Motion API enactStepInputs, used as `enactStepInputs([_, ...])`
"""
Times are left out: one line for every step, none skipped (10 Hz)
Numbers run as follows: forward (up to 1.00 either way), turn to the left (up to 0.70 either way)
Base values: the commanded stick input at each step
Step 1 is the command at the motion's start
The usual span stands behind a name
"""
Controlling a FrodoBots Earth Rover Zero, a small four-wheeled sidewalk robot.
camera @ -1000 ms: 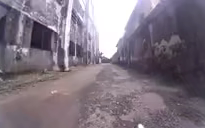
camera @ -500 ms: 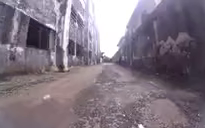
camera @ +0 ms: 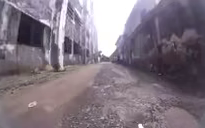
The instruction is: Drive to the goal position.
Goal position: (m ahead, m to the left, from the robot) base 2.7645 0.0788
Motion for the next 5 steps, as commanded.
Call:
enactStepInputs([0.70, 0.00])
enactStepInputs([0.70, 0.00])
enactStepInputs([0.70, 0.00])
enactStepInputs([0.70, 0.00])
enactStepInputs([0.70, 0.00])
